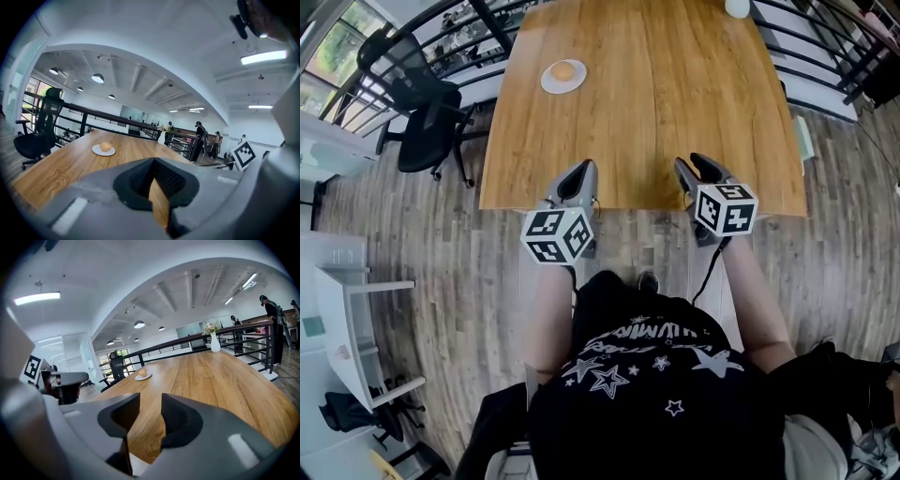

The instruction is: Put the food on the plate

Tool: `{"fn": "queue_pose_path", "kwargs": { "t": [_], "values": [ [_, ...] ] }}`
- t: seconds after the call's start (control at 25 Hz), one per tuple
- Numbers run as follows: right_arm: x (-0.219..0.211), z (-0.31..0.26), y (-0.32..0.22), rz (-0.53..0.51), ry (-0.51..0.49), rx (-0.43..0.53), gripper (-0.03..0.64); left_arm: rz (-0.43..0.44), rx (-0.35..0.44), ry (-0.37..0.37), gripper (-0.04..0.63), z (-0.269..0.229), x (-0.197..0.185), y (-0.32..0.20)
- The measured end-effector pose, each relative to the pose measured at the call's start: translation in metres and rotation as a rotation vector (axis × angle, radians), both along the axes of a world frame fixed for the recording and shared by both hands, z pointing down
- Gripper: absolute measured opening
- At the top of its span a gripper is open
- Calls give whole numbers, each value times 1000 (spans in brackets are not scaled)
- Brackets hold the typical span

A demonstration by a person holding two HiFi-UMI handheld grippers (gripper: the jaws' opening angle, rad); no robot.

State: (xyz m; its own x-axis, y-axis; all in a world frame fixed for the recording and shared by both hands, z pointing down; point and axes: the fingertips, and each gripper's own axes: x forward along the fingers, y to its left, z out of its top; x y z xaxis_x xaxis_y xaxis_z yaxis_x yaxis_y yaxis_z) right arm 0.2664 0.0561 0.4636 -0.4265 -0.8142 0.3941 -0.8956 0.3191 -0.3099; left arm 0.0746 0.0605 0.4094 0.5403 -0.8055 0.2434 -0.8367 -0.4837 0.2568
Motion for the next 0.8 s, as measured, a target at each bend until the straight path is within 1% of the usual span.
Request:
{"fn": "queue_pose_path", "kwargs": {
  "t": [0.12,0.16,0.2,0.24,0.32,0.4,0.48,0.6,0.8],
  "values": [
    [3,-3,4,30,2,13,95,15,-9,-7,2,3,1,7],
    [4,-2,5,42,3,14,68,19,-13,-7,2,4,1,8],
    [5,1,6,51,7,11,18,23,-17,-5,2,7,1,9],
    [5,4,8,53,11,7,3,26,-20,-2,2,9,1,11],
    [0,8,14,34,18,9,2,29,-24,4,2,13,0,17],
    [-8,4,21,12,27,30,2,31,-30,9,2,14,-4,23],
    [-15,0,26,7,35,39,2,33,-40,15,2,15,-10,31],
    [-26,-4,37,14,31,23,0,38,-50,22,2,16,-22,44],
    [-41,-4,62,9,62,7,0,46,-55,27,2,16,-37,68]
  ]
}}
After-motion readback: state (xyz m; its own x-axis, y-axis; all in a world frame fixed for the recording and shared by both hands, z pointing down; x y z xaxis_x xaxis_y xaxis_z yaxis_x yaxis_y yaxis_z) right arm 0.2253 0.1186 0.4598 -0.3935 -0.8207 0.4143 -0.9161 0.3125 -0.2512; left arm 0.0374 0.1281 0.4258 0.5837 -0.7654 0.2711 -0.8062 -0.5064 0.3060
